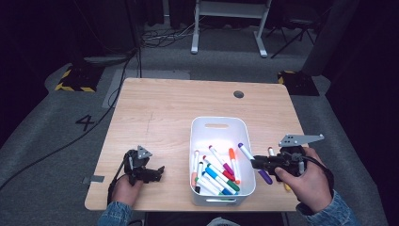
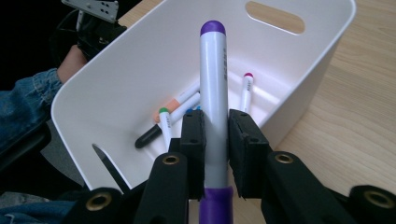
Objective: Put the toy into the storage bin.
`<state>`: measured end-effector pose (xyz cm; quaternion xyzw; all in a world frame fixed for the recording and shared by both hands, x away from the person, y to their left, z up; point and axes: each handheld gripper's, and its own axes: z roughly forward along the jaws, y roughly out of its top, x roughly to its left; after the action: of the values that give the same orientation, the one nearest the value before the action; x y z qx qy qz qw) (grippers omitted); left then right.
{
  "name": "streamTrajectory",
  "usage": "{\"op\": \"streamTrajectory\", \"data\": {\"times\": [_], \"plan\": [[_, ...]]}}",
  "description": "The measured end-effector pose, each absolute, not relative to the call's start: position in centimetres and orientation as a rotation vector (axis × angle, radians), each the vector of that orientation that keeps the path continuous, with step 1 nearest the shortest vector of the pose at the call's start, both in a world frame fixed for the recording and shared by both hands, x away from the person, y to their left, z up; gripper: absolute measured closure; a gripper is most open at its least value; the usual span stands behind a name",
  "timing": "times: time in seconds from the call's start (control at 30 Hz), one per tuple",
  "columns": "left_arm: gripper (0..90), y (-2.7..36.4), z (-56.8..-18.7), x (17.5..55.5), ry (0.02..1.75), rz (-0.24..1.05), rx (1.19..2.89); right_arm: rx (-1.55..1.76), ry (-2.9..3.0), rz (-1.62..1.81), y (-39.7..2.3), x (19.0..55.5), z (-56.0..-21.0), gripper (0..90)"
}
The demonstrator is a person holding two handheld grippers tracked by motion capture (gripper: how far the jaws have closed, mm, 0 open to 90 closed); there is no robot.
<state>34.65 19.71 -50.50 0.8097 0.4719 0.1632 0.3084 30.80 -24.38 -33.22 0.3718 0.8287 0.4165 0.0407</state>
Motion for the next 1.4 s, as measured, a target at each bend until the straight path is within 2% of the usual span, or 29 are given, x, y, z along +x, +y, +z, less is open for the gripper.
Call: {"op": "streamTrajectory", "data": {"times": [0.43,1.4], "plan": [[0.0,19.7,-50.5,34.7,1.247,0.433,2.145,1.081,2.571,1.326,-21.7,31.2,-32.7,77.0],[0.0,19.7,-50.5,34.7,1.246,0.436,2.144,1.023,2.76,1.175,-18.6,31.4,-35.4,77.1]]}}
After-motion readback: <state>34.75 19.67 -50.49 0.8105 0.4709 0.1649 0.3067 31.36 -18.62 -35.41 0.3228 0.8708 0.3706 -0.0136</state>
